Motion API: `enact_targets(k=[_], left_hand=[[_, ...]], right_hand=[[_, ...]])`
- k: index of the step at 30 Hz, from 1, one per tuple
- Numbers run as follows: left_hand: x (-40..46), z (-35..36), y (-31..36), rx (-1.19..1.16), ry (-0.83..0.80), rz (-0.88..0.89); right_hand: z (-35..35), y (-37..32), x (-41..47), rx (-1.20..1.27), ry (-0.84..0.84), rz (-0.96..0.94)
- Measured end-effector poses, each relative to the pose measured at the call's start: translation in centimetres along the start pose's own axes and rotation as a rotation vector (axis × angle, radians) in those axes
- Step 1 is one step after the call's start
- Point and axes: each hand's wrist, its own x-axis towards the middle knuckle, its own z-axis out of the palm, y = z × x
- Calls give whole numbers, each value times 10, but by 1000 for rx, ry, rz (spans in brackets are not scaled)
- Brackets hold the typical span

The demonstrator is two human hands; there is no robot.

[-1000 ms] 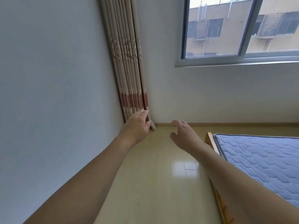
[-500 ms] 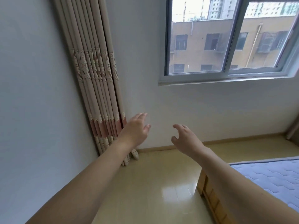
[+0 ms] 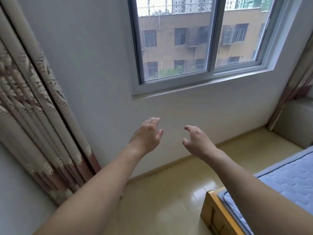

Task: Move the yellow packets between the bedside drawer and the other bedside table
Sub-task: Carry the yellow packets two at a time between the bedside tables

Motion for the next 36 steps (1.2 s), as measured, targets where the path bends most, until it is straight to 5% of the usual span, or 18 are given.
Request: enact_targets(k=[23,36], left_hand=[[577,177,69,-124,-158,500],[826,291,204,-233,-285,781]], right_hand=[[-129,231,449,-38,353,452],[-236,377,593,-86,544,716]])
